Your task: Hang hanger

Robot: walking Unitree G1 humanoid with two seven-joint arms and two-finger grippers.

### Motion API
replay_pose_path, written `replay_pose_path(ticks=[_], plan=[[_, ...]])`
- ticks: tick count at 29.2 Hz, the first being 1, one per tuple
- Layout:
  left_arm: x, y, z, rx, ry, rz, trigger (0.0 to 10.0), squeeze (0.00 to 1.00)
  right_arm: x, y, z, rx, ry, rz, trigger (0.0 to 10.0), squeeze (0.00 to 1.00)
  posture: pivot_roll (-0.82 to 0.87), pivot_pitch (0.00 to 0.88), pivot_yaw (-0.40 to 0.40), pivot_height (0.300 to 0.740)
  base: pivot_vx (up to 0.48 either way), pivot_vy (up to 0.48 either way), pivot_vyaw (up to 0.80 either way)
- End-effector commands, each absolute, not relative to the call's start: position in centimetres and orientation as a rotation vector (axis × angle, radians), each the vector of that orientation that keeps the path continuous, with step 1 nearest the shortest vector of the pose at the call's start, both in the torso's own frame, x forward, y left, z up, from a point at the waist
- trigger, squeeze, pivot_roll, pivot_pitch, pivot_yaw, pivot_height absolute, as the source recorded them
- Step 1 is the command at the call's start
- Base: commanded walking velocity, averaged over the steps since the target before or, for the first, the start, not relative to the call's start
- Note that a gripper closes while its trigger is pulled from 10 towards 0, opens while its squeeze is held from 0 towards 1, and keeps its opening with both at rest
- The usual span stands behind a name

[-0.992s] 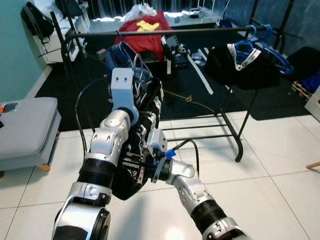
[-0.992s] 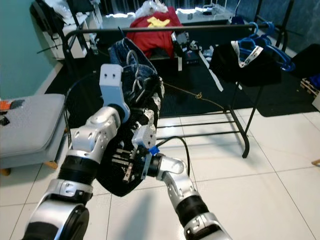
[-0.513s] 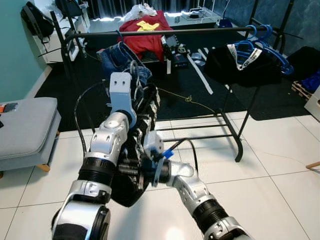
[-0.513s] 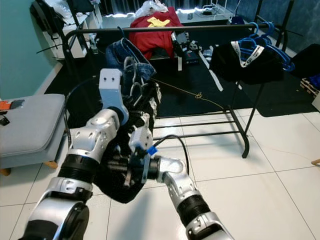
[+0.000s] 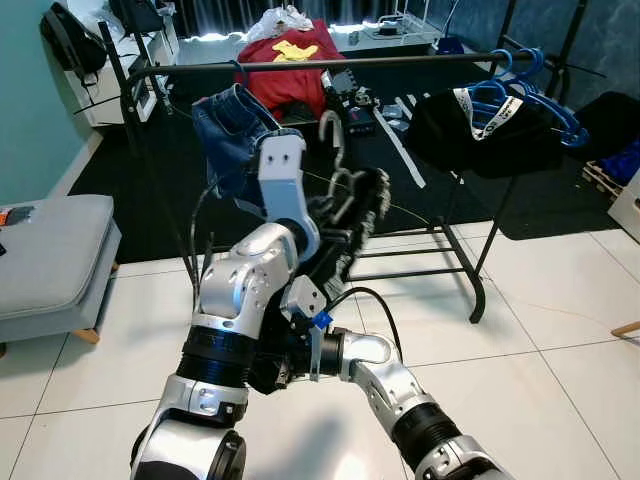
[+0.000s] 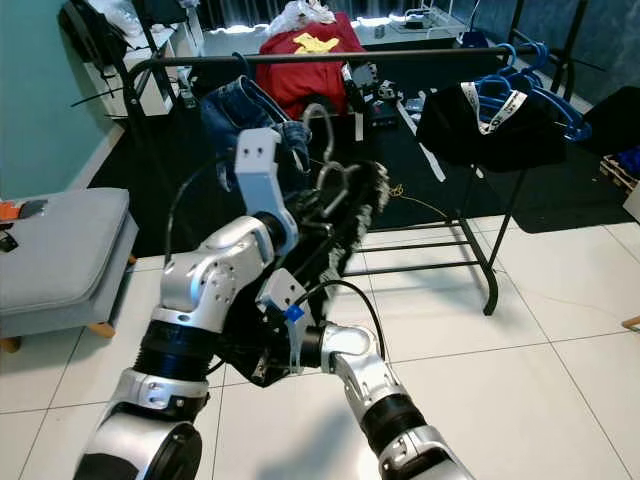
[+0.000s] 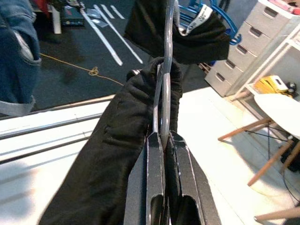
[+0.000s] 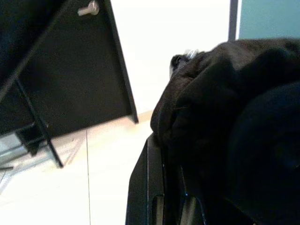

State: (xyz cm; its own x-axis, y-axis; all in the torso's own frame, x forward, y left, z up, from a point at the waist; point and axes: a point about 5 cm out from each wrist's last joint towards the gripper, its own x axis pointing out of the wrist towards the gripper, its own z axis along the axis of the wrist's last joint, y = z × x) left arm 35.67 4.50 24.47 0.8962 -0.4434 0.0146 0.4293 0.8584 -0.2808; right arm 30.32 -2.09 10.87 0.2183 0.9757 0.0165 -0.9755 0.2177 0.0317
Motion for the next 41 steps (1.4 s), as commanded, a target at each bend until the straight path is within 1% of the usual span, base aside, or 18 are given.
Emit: replay_pose_path(ticks=[1,2,4,5,13,14,15,16,21,28,31,32,33,34,35,36,38,41], plan=[[35.3,4.1,25.5,-0.306,0.007,-0.496,0.0,0.00,29.9,-0.9,11.7,0.063,-0.047,1.400,10.0,0.00,0.06,0.087,0.062,0.740,0.000,0.000,0.00],[35.4,4.2,25.5,-0.305,0.007,-0.493,0.0,0.00,29.9,-0.8,12.0,0.079,-0.064,1.408,10.0,0.40,0.06,0.087,0.062,0.740,0.000,0.000,0.00],[35.4,4.3,25.5,-0.303,0.005,-0.491,0.0,0.00,29.9,-0.8,12.3,0.094,-0.082,1.413,10.0,0.40,0.06,0.088,0.062,0.740,0.000,0.000,0.00],[35.5,4.5,25.6,-0.299,0.001,-0.487,0.0,0.00,30.0,-0.7,12.7,0.116,-0.102,1.411,10.0,1.00,0.06,0.087,0.062,0.740,0.000,0.000,0.00],[35.8,5.3,25.6,-0.286,-0.006,-0.470,0.0,0.00,30.1,-0.9,13.1,0.144,-0.126,1.407,10.0,1.00,0.07,0.085,0.061,0.740,0.000,0.000,0.00],[36.0,6.1,25.7,-0.276,-0.012,-0.451,0.0,0.00,29.8,-1.2,12.8,0.120,-0.122,1.413,10.0,0.95,0.07,0.084,0.059,0.740,0.000,0.000,0.00],[36.0,6.1,25.7,-0.276,-0.012,-0.451,0.0,0.00,29.8,-1.2,12.8,0.120,-0.122,1.413,10.0,0.95,0.07,0.084,0.059,0.740,0.000,0.000,0.00],[36.2,6.6,25.8,-0.267,-0.019,-0.439,0.0,0.00,29.6,-1.5,12.5,0.107,-0.123,1.418,10.0,0.00,0.07,0.085,0.059,0.740,0.000,0.000,0.00],[36.6,7.8,26.1,-0.250,-0.035,-0.419,0.0,0.00,29.2,-2.6,12.4,0.106,-0.147,1.400,10.0,0.00,0.07,0.085,0.059,0.740,0.000,0.000,0.00],[38.1,11.0,25.4,-0.239,-0.044,-0.271,0.0,0.00,29.0,-6.1,13.5,0.078,-0.289,1.263,10.0,0.00,0.06,0.087,0.064,0.740,0.000,0.000,0.00],[38.1,11.0,25.4,-0.239,-0.044,-0.271,0.0,0.00,29.0,-6.1,13.5,0.078,-0.289,1.263,10.0,0.00,0.06,0.087,0.064,0.740,0.000,0.000,0.00],[38.4,12.1,25.1,-0.228,-0.048,-0.218,0.0,0.00,28.7,-7.2,13.5,0.061,-0.310,1.229,10.0,0.00,0.06,0.088,0.069,0.740,0.000,0.000,0.00],[38.4,12.1,25.1,-0.228,-0.048,-0.218,0.0,0.00,28.7,-7.2,13.5,0.061,-0.310,1.229,10.0,0.00,0.06,0.088,0.069,0.740,0.000,0.000,0.00],[38.8,13.4,25.0,-0.211,-0.056,-0.156,0.0,0.00,28.3,-8.8,13.3,0.043,-0.316,1.167,10.0,0.00,0.05,0.089,0.074,0.740,0.000,0.000,0.00],[38.8,13.4,25.0,-0.211,-0.056,-0.156,0.0,0.00,28.3,-8.8,13.3,0.043,-0.316,1.167,10.0,0.00,0.05,0.089,0.074,0.740,0.000,0.000,0.00],[39.0,14.5,24.9,-0.191,-0.067,-0.103,0.0,0.00,27.9,-10.3,13.0,0.043,-0.315,1.100,10.0,0.00,0.05,0.089,0.076,0.740,0.000,0.000,0.00],[39.0,14.5,24.9,-0.191,-0.067,-0.103,0.0,0.00,27.9,-10.3,13.0,0.043,-0.315,1.100,10.0,0.00,0.05,0.089,0.076,0.740,0.000,0.000,0.00],[39.2,15.8,25.1,-0.147,-0.087,-0.064,0.0,0.00,27.9,-12.7,12.4,0.047,-0.288,0.965,10.0,0.00,0.05,0.088,0.081,0.740,0.000,0.000,0.00]])
